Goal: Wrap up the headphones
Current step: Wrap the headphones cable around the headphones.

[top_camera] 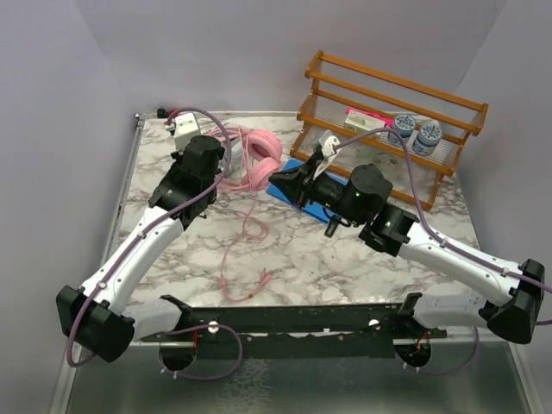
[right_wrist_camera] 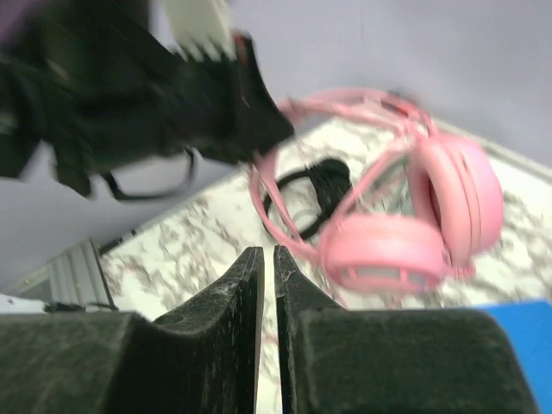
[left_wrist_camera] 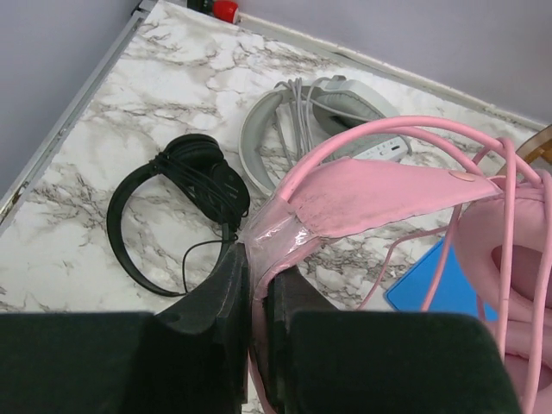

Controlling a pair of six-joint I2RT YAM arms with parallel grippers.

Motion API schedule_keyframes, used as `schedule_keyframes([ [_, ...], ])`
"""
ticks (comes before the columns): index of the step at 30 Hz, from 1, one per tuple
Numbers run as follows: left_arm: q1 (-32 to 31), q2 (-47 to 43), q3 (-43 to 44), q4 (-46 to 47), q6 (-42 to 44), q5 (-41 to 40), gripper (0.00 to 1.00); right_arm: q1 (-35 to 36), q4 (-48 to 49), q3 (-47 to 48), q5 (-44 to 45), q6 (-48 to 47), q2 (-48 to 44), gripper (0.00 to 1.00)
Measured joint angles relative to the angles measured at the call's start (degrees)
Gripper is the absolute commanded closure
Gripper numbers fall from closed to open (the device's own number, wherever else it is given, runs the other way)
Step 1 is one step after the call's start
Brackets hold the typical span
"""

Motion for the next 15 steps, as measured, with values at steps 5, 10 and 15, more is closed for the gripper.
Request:
schedule_keyframes([
  [5,0.0,-2.4,0.3,0.1,0.0,0.0,1.00,-1.4,-1.3,-7.2,0.7,0.9,-0.7,0.74],
  [10,0.0,-0.6,6.3,-5.7,-2.9,0.6,1.00,-1.3,8.7,-24.8,1.2,-0.2,-4.0,0.60],
  [15,0.0,1.3,15.3,-11.7,-7.8,3.4,1.00,-1.4,18.9,-35.1,4.2,-2.9,-1.2,0.55],
])
